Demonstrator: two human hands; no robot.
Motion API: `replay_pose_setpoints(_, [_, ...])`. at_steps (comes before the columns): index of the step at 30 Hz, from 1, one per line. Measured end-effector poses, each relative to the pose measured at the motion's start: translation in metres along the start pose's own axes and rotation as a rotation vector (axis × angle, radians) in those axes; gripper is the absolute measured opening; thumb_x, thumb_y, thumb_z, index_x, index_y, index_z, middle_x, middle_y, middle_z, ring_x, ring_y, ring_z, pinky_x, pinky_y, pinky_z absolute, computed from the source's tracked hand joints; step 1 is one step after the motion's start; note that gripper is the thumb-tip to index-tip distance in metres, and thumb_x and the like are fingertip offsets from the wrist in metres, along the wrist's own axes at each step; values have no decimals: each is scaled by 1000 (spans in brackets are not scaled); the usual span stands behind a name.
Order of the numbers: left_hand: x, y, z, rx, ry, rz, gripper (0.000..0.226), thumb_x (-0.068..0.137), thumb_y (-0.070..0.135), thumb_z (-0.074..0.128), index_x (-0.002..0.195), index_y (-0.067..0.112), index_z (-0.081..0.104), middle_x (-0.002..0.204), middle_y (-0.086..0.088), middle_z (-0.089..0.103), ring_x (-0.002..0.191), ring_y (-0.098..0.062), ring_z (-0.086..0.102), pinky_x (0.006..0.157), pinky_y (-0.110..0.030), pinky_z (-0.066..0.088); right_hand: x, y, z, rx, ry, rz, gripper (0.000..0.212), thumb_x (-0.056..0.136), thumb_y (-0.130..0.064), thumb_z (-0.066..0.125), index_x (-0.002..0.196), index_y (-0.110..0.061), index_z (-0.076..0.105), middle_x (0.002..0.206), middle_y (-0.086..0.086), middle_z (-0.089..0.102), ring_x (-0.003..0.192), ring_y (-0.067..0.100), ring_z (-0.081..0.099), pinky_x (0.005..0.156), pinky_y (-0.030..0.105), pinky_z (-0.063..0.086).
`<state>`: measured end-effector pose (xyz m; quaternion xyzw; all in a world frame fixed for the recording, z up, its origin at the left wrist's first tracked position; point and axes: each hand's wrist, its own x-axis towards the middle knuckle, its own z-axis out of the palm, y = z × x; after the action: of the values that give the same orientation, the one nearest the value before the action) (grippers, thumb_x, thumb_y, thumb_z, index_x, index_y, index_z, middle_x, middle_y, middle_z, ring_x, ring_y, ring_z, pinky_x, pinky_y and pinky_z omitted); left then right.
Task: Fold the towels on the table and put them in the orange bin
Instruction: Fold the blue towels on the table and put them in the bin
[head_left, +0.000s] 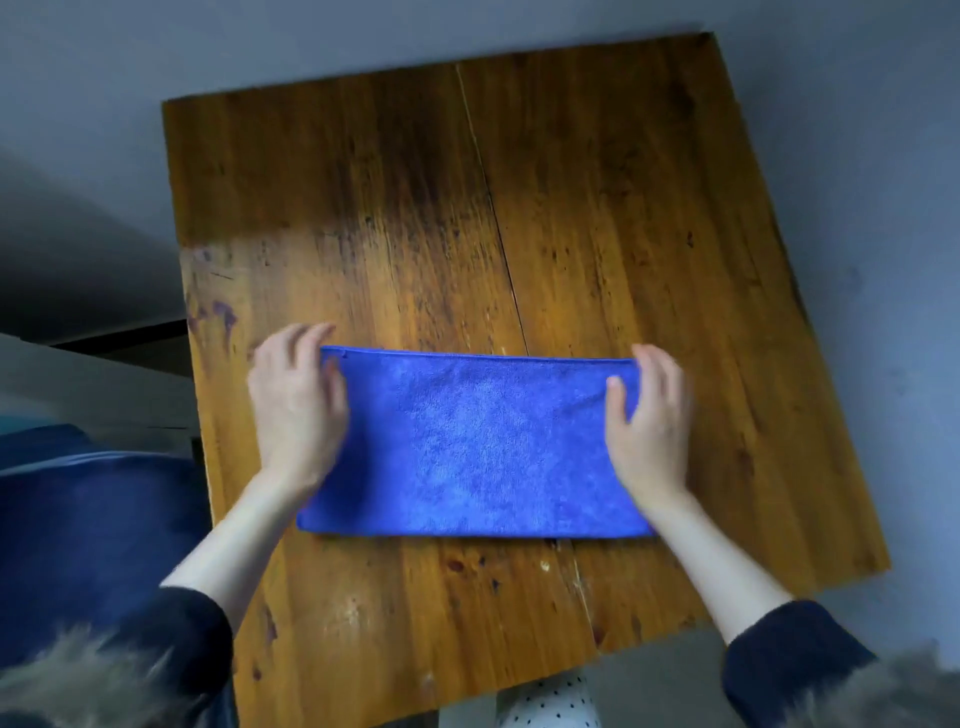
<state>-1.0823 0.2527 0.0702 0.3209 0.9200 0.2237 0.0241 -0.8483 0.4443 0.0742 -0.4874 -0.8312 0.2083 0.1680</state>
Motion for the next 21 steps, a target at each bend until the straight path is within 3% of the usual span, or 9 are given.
replay_pose_setpoints(3, [-35, 32, 20, 121, -169, 294, 44, 88, 20, 43, 131, 15, 50, 142, -15, 43, 133, -38, 35, 108, -54, 26, -32, -24, 24, -159, -216, -323, 47, 91, -22, 50, 134, -4, 48, 144, 17, 41, 136, 34, 34, 111, 57, 22])
replay_pose_setpoints(5, [-46, 45, 35, 184, -282, 346, 47, 91, 31, 38, 136, 20, 46, 148, -11, 36, 138, -37, 29, 110, -59, 18, -42, -35, 41, -228, -290, -402, 50, 92, -30, 44, 136, -8, 46, 147, 14, 38, 137, 32, 32, 110, 58, 20])
replay_pose_setpoints(12, [-29, 12, 42, 305, -373, 335, 54, 93, 46, 28, 143, 27, 35, 153, -8, 26, 142, -31, 21, 114, -54, 9, -13, 23, 34, -360, -337, -257, 53, 96, -38, 31, 146, -19, 28, 155, 10, 17, 144, 24, 13, 117, 40, 5])
replay_pose_setpoints(16, [-34, 0, 32, 193, -318, 288, 55, 93, 40, 31, 143, 19, 37, 154, -11, 21, 143, -30, 15, 116, -49, 9, -10, 37, 22, -317, -289, -98, 53, 99, -34, 35, 148, -17, 23, 157, 14, 9, 145, 28, 7, 118, 43, 5])
replay_pose_setpoints(21, [-81, -8, 21, 134, -284, 256, 53, 92, 35, 33, 141, 16, 38, 153, -13, 24, 144, -28, 13, 116, -48, 9, -46, 23, 14, -271, -254, -215, 55, 96, -35, 30, 146, -16, 23, 155, 13, 15, 144, 27, 10, 117, 45, 5])
